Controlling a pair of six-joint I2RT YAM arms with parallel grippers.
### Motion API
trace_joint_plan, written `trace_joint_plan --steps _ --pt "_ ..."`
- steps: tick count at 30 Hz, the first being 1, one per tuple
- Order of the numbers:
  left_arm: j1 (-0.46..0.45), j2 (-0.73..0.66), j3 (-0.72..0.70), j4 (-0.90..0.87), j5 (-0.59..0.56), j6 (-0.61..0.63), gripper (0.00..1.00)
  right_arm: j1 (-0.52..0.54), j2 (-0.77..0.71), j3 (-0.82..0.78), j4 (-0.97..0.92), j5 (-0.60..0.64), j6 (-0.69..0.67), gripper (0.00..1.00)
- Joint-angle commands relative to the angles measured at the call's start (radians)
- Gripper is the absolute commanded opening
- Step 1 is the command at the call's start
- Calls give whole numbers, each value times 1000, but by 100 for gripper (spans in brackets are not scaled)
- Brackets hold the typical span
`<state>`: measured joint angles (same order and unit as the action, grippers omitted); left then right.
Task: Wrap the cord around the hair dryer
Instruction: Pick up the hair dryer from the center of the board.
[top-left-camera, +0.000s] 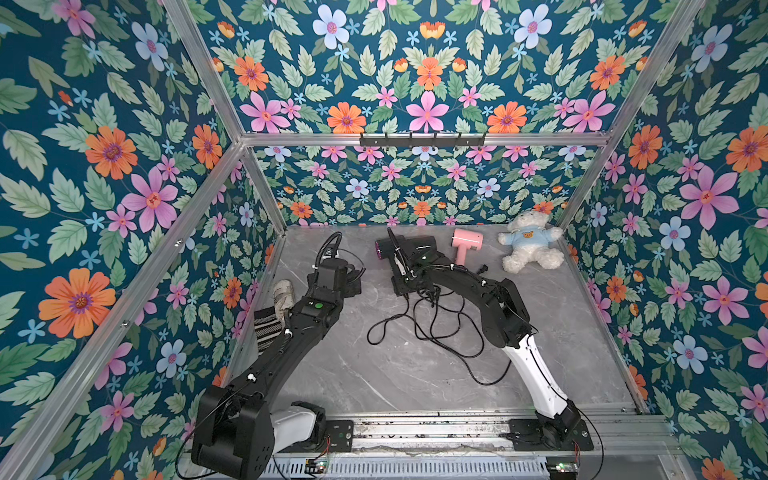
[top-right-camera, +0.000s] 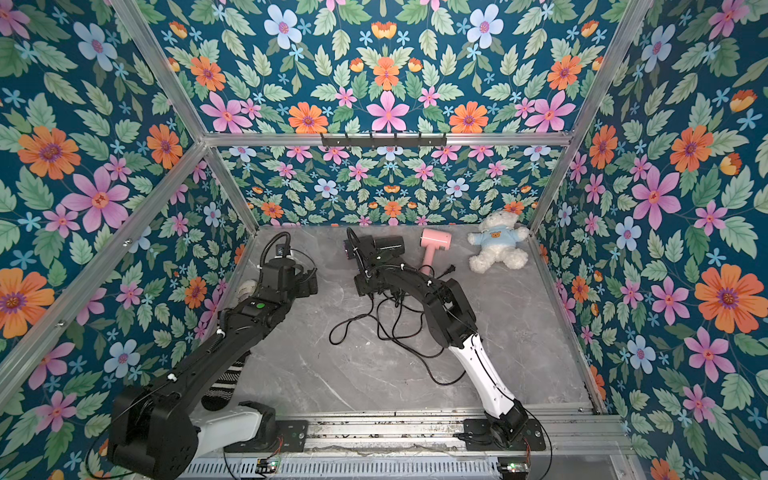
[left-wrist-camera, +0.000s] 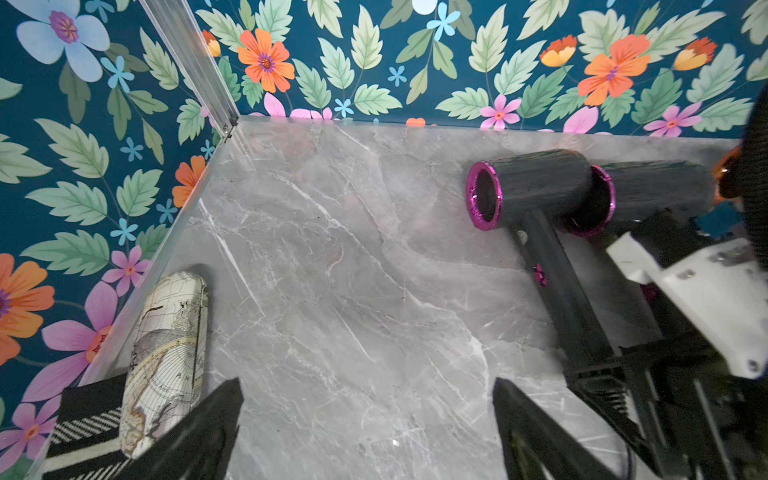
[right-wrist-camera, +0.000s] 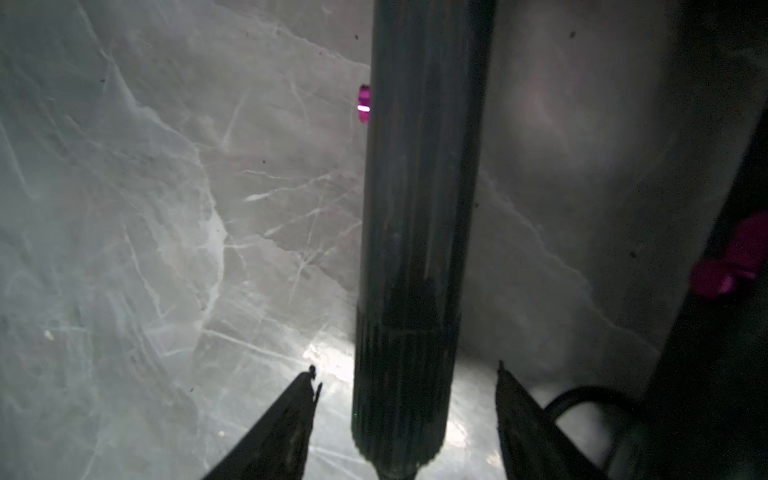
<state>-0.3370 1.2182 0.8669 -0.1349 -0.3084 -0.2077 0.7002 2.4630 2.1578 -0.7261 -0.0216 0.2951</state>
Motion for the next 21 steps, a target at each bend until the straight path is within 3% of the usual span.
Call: trace_joint_plan --steps 1,12,18,21 --pt "1 16 30 -5 36 -12 95 3 32 31 -38 31 26 69" --pt "2 11 40 -15 39 -12 93 3 -53 -102 25 45 -45 38" --pt "-1 22 57 -66 93 72 98 3 -193 -267 29 37 -243 22" --pt "-6 39 71 -107 143 115 99 3 -271 -368 59 23 -362 22"
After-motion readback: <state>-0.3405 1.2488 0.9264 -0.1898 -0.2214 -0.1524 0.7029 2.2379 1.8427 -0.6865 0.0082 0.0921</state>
